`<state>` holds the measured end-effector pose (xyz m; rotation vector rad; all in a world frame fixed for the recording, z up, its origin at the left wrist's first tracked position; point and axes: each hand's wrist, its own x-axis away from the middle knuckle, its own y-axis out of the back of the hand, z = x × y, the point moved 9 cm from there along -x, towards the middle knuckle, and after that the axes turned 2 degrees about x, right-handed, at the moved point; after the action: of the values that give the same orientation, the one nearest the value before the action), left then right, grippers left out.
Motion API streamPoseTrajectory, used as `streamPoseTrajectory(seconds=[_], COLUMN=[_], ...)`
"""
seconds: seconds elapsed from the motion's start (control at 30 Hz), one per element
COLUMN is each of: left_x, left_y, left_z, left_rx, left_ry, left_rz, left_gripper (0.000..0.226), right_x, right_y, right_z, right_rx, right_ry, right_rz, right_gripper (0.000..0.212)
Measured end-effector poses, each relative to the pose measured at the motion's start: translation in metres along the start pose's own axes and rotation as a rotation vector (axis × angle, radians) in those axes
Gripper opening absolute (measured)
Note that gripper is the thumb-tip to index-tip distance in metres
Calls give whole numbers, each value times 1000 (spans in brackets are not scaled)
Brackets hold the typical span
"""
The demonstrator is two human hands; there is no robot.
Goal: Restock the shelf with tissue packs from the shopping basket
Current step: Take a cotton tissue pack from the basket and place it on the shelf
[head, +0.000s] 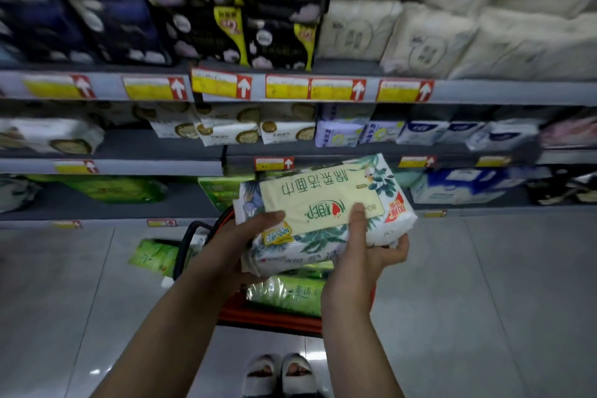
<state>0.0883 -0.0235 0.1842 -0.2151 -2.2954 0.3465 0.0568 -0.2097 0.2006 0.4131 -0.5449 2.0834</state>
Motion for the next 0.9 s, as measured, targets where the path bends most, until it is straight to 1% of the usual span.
streamPoseTrajectory(seconds=[0.03, 0.07, 0.2, 0.27, 0.33, 0.4, 0.47, 0.5, 0.53, 0.6, 0.67, 0.7, 0.77, 0.83, 0.9], left_x=[8, 17, 55, 77, 103, 128, 149, 157, 162, 174, 186, 193, 207, 219, 227], left_y=[-5, -11, -34, -42, -52, -61, -63, -63, -61, -64, -74, -82, -98, -113, -119], left_z=[-11, -22, -62, -82, -106, -130, -149, -156, -161, -170, -179, -182, -187, -194, -204], left_rx=[-28, -50, -80, -98, -119, -153, -162, -153, -137, -89, -11, 25, 90, 117, 95], left_ry=[-8, -15, -51, -84, -152, -222, -262, -266, -261, -257, -273, -280, -305, -344, -407], left_rz=[2, 6, 15, 21, 52, 86, 72, 54, 34, 30, 76, 99, 156, 178, 161], left_gripper=[84, 86, 85, 78, 65, 57, 53, 54, 60, 72, 73, 71, 58, 42, 28], right_x=[6, 12, 34, 47, 60, 72, 87, 97, 108, 136, 167, 181, 200, 211, 216], right_y=[-5, -9, -15, -18, -17, -14, -13, -14, -16, -27, -43, -50, -62, -73, -80], right_z=[13, 26, 77, 102, 126, 144, 155, 158, 160, 161, 160, 163, 176, 195, 209], right_rx=[-20, -43, -63, -43, -30, -40, -82, -100, -108, -59, 53, 102, 140, 129, 121], right_ry=[5, 13, 38, 40, 52, 46, 11, -10, -35, -94, -124, -120, -88, -66, -68], right_rz=[20, 41, 136, 206, 247, 261, 283, 305, 338, 444, 580, 632, 698, 726, 722], right_gripper=[86, 86, 91, 97, 105, 108, 108, 107, 104, 100, 108, 112, 116, 118, 125])
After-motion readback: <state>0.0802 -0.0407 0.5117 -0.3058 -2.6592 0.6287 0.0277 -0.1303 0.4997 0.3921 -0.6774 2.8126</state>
